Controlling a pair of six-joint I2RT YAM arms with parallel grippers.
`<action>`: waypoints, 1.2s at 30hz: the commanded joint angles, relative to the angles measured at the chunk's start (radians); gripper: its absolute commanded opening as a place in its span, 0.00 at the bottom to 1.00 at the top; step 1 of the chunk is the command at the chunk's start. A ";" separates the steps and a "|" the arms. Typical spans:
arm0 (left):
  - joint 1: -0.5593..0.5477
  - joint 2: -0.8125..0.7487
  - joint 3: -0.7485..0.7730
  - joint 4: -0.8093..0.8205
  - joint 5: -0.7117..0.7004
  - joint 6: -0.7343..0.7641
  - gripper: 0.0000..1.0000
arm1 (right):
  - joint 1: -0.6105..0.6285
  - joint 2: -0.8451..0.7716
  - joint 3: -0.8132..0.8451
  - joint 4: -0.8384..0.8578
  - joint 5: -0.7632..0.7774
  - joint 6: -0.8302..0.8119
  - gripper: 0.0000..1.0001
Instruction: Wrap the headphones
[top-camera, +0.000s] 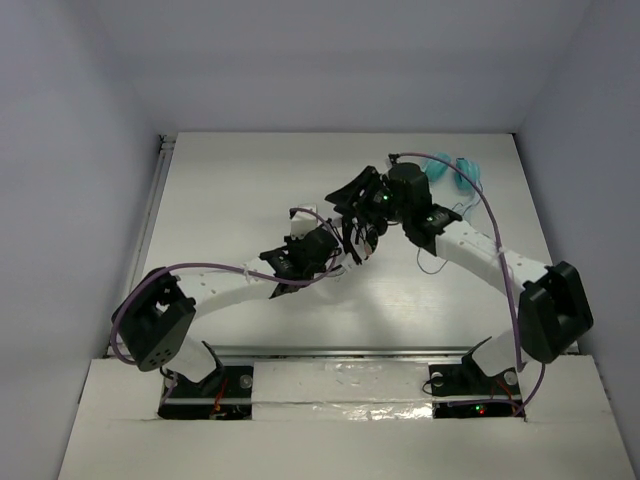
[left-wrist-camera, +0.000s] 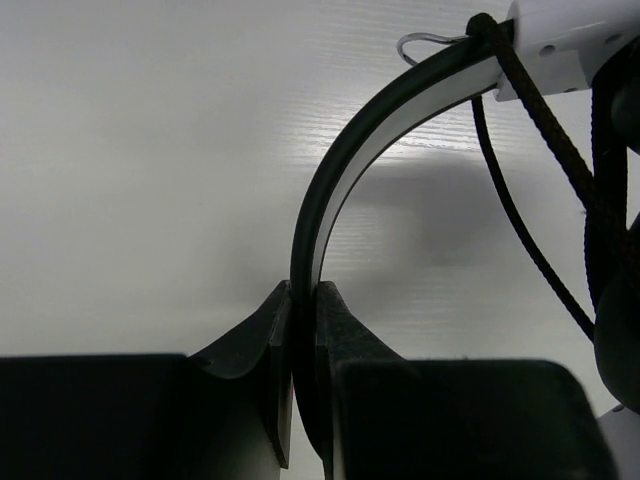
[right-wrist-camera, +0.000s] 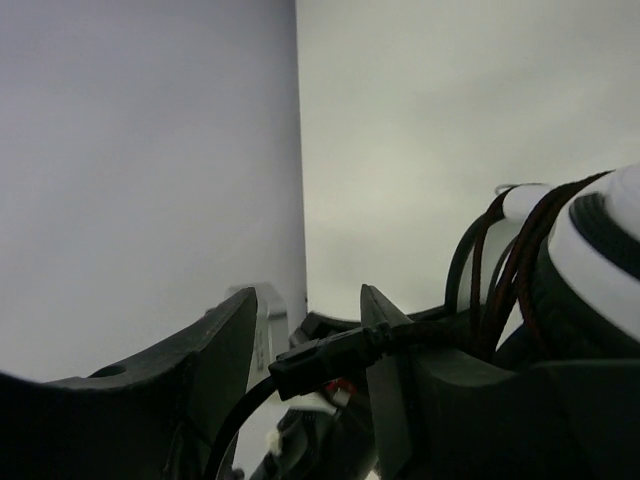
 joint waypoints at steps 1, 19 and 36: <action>-0.040 -0.016 0.006 -0.028 0.066 0.082 0.00 | -0.021 0.084 0.147 0.052 0.024 -0.065 0.52; -0.120 -0.001 0.028 0.018 0.059 0.179 0.00 | -0.021 0.313 0.527 -0.333 0.123 -0.264 0.68; -0.129 -0.154 0.013 -0.008 0.088 0.144 0.00 | -0.021 0.292 0.465 -0.332 0.175 -0.431 0.55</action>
